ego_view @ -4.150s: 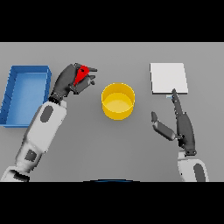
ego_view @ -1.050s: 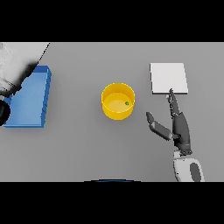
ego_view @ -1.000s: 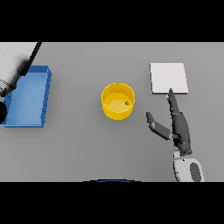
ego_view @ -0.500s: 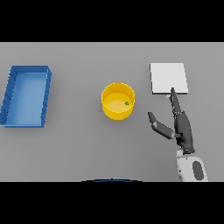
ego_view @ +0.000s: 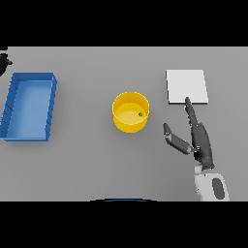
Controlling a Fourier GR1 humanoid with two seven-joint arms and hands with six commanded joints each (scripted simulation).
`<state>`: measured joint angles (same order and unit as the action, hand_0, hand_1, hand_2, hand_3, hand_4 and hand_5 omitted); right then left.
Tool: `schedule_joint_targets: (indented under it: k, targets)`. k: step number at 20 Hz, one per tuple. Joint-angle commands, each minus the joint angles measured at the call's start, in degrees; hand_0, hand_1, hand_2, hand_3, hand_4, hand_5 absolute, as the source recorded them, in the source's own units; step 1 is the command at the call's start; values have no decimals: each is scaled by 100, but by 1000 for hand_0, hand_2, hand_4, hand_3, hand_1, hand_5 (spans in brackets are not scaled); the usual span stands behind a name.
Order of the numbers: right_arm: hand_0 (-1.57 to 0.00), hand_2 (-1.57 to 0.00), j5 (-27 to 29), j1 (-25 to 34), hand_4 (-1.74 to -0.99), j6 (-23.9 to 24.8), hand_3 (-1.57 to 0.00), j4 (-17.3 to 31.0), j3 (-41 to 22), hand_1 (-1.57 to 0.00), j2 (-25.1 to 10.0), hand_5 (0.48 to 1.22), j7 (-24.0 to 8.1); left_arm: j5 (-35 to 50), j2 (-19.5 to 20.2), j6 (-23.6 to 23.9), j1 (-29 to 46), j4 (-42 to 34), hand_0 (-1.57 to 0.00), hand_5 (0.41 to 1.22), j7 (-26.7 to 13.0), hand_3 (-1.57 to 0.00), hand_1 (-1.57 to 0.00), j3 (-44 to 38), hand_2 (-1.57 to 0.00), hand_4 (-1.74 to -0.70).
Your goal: Pick up the red beaker and tilt it to pour out 1 green nut into yellow bowl. Pick up the yellow bowl and place it on the metallic measuring scale.
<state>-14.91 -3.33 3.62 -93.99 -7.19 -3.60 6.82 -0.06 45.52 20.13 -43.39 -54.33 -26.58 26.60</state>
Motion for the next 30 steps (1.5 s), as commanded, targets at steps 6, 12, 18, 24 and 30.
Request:
schedule_joint_targets:
  k: [6, 12, 18, 24, 30]
  targets:
    - [1, 1, -20, -79, -1216, -13, 1, 34, -29, 1, 2, 667, 97, 294, 29, 585, 786, -691, -1571, 1199, -461, -1521, -1571, 205, -1571, -1741]
    - [1, 1, -46, -46, -1197, 25, 1, -11, -34, 1, 16, 664, 62, 419, 224, 544, 970, -977, -1571, 865, -754, -1503, -1571, 650, -1571, -1530]
    - [1, 1, -65, -225, -1182, 36, 1, -89, -40, 1, -19, 667, 197, 974, 562, -770, 1102, -1372, -596, 723, -728, -462, -483, 704, -490, -916]
    - [1, 1, -104, -215, -1187, 17, 1, -141, -130, 1, 65, 663, -75, 1113, 539, -847, 1093, -1337, -156, 678, -498, -120, -126, 589, -128, -797]
    - [1, 1, -494, -50, -1175, -40, 1, -147, -301, 1, -118, 677, -185, 1133, 460, -682, 1090, -1288, -40, 674, -138, -31, -32, 456, -33, -781]
